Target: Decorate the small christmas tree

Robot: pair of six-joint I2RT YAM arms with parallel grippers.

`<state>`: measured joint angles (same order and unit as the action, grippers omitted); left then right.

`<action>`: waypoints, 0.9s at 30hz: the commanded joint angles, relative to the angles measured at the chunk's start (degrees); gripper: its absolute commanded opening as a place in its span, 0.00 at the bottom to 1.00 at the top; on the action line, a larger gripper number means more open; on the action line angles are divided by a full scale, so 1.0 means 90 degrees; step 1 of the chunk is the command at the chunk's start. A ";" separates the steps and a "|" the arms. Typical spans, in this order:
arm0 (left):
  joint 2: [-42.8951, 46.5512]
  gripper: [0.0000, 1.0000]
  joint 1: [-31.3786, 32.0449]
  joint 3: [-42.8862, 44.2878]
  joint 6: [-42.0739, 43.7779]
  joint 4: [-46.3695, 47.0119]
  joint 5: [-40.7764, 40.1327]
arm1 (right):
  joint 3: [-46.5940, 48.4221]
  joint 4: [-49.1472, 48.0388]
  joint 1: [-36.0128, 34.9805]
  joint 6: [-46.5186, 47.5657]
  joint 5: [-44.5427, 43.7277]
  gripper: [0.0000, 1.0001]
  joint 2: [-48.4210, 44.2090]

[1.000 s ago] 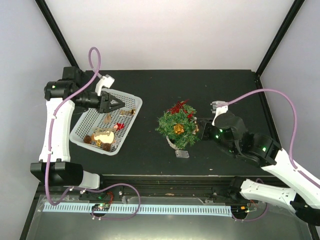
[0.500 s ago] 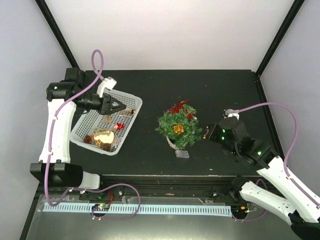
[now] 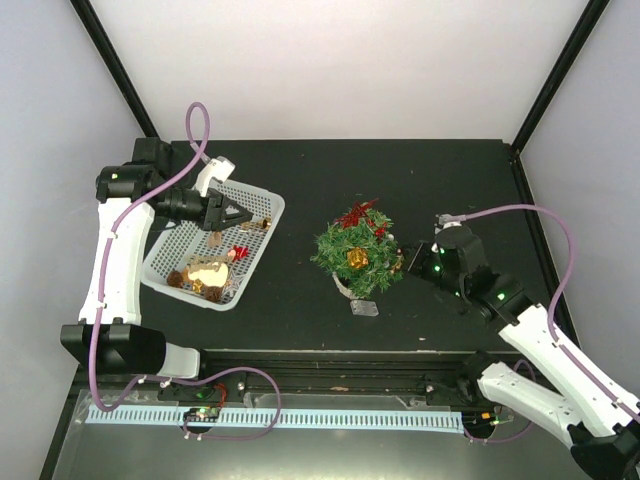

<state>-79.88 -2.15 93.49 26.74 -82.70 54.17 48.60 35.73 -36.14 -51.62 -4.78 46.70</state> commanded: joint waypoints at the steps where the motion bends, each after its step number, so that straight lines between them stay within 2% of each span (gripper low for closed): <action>1: 0.0123 0.31 0.0037 0.0002 -0.0061 0.0082 -0.0023 | -0.0351 -0.0443 0.0212 -0.0205 0.0317 0.01 -0.0007; 11: 0.0167 0.32 0.0067 -0.0204 -0.0164 0.0196 0.0064 | -0.0972 -0.1102 0.0636 -0.0724 0.0914 0.01 -0.0138; 27: 0.0356 0.32 0.0101 -0.0544 -0.0170 0.0332 0.0046 | -0.0711 -0.1145 0.0696 -0.1041 0.1018 0.01 -0.0052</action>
<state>-78.22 -1.52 88.99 25.65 -80.86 54.08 41.71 26.79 -30.52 -59.35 3.75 46.09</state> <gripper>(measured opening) 0.320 0.032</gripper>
